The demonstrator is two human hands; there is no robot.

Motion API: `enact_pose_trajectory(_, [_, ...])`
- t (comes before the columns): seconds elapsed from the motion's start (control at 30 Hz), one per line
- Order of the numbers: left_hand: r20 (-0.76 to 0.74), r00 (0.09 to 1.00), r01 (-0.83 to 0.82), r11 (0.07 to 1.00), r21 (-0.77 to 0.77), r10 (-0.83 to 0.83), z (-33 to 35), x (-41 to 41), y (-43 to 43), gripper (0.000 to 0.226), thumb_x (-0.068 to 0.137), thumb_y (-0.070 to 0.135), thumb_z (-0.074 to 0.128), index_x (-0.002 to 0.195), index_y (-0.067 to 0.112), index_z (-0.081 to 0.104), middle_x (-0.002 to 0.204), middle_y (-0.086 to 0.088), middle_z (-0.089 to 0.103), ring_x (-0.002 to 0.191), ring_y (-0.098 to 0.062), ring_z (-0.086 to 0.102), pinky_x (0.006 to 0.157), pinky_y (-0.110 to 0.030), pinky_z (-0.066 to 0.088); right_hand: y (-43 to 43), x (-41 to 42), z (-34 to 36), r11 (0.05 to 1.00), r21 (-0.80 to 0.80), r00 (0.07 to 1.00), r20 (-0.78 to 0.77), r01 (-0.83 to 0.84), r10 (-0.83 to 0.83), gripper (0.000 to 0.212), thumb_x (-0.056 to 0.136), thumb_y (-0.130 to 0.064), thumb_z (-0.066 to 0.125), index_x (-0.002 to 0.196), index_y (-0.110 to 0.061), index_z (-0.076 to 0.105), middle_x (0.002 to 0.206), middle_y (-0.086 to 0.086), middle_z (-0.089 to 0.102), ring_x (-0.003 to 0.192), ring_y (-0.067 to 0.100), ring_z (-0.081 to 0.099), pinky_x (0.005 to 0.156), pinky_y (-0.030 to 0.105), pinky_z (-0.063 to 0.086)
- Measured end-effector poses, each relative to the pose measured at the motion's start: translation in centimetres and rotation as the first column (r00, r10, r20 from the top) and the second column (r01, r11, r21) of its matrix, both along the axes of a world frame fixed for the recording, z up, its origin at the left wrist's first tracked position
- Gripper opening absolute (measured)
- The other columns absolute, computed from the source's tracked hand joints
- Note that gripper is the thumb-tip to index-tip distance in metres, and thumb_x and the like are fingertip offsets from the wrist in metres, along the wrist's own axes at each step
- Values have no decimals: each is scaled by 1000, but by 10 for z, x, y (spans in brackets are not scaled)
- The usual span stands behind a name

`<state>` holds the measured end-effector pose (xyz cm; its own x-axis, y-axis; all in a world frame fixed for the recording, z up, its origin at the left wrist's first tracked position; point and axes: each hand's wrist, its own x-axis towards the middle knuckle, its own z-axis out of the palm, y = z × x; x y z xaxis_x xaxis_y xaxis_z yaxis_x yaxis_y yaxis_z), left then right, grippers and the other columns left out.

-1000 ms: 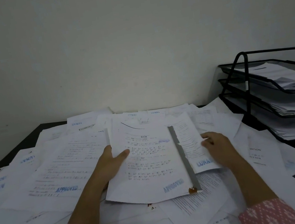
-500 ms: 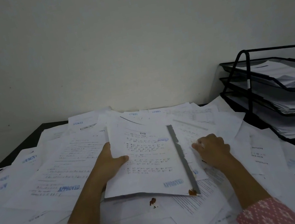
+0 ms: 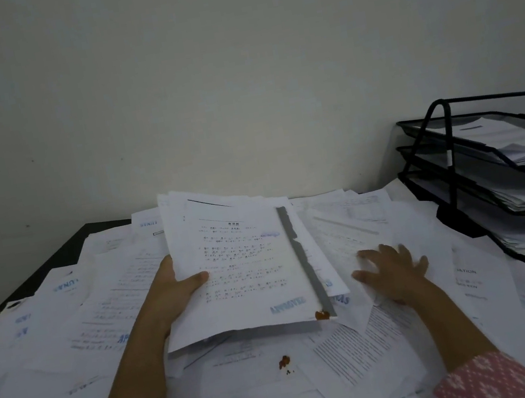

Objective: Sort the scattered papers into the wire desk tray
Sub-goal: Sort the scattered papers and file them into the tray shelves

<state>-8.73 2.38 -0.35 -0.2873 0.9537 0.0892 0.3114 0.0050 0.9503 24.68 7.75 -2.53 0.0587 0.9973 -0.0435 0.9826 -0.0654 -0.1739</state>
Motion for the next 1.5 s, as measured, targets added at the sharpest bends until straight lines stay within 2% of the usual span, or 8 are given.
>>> enact_pose_trajectory(0.1, [56,998,36,999,27,-38,0,5,1,63,86,17,67,140,14,35,133,-3,48,109,-13,45,93,-26,36,-2,-18,5,981,192,918,-382,-38,111,31,100,-33,37,123,-19,53,142,9,43,134,30,35,108,45,26])
enact_pose_trajectory(0.17, [91,993,77,996,48,-81,-1,11,3,62,85,17,67,139,15,36,125,3,49,109,-11,46,92,-24,37,-8,-39,20,992,116,600,-797,44,67,45,101,-39,32,122,-9,57,125,12,58,111,27,56,95,37,43])
enact_pose_trajectory(0.33, [173,978,104,992,67,-114,-8,23,10,55,86,18,65,135,16,40,128,2,52,113,-14,50,93,-25,40,0,-55,23,985,-165,257,-951,50,-172,80,82,-66,48,144,-15,37,145,9,41,130,31,42,109,49,35])
enact_pose_trajectory(0.5, [156,982,122,987,-106,-104,-6,31,13,63,89,24,62,140,14,26,124,-1,46,104,-17,48,87,-28,41,0,-57,9,980,-182,386,-912,-76,-139,37,92,-30,58,120,-5,57,109,11,65,97,27,63,86,38,52])
enact_pose_trajectory(0.8, [-133,986,-106,993,-41,100,-6,27,7,43,93,25,56,131,8,46,121,-7,52,102,-17,52,83,-24,43,-1,-60,3,995,90,687,-719,-50,100,54,87,-14,65,133,1,40,126,11,49,116,29,48,91,33,41])
enact_pose_trajectory(1.0, [136,939,-328,941,79,316,10,-16,10,24,95,8,48,117,12,58,109,-5,60,90,-14,57,75,-24,49,1,-50,5,995,86,659,-746,-45,94,47,93,-10,53,136,-1,39,133,15,48,119,31,47,99,36,39])
enact_pose_trajectory(1.27, [-749,617,-602,758,-250,243,-15,-98,1,42,98,35,38,133,12,41,138,-16,37,129,-33,33,107,-45,28,-1,-48,7,1000,16,495,-869,26,1,37,92,-2,54,128,1,50,122,18,58,98,27,54,84,34,44])
enact_pose_trajectory(1.5, [-924,362,-545,832,-103,123,-29,-99,-8,53,97,53,23,121,14,49,123,-9,52,114,-27,48,100,-44,34,-6,-53,11,997,-20,321,-946,77,-43,38,91,-2,55,128,-1,51,121,18,59,95,27,55,83,36,45])
